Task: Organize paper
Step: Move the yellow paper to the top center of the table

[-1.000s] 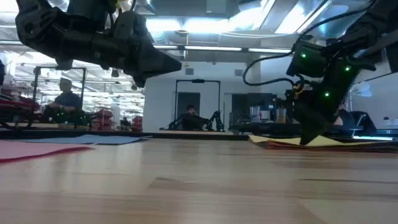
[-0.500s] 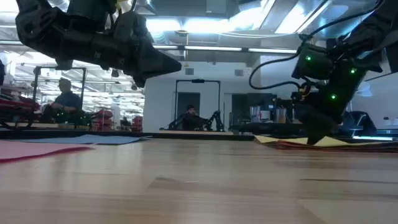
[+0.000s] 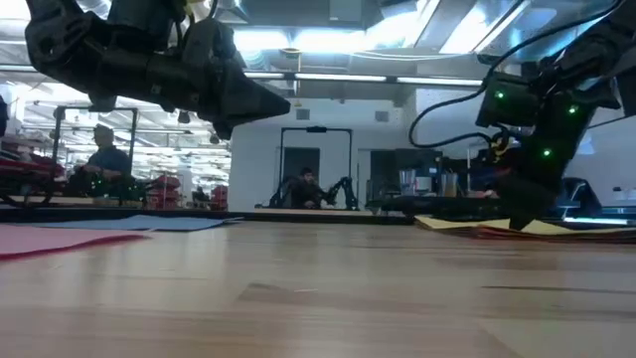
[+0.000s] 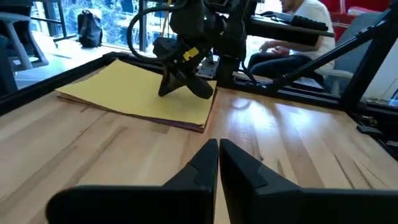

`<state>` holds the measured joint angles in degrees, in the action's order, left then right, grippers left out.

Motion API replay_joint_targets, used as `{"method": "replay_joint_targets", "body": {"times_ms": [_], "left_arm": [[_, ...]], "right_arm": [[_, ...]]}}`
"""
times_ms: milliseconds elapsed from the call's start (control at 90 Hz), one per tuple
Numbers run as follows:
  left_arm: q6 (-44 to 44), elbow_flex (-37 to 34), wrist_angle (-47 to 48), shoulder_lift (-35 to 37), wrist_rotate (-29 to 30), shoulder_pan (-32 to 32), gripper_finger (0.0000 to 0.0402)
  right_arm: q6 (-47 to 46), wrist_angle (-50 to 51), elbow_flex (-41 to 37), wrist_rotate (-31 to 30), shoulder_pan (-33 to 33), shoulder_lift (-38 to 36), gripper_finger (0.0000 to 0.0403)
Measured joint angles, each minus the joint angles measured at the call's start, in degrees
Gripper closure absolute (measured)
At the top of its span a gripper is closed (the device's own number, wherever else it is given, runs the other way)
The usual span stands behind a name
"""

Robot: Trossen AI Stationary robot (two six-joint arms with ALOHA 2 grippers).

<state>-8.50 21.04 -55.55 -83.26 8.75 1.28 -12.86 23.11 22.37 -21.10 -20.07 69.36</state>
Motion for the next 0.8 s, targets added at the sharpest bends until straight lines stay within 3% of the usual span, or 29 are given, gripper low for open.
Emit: {"method": "replay_joint_targets", "body": {"times_ms": [278,422,489,678,800], "left_arm": [[0.2,0.0,0.0,0.0,0.0,-0.2,0.0402],[0.0,0.0,0.0,0.0,0.0,-0.6,0.0402],[0.1,0.0,-0.1,0.0,0.0,-0.7,0.0402],[0.0,0.0,-0.4,0.0,0.0,-0.7,0.0402],[0.0,0.0,-0.4,0.0,0.0,-0.7,0.0402]], "right_arm": [[0.4,-0.4,1.6,6.4,0.2,-9.5,0.0402],[0.7,-1.4,2.8,21.6,1.1,-13.2,0.0385],[-0.3,-1.9,2.8,25.5,3.5,-13.1,0.0361],[-1.9,-2.6,2.8,24.3,13.1,-10.1,0.0271],[-2.1,-4.5,2.8,21.4,17.0,-7.8,0.0235]]}}
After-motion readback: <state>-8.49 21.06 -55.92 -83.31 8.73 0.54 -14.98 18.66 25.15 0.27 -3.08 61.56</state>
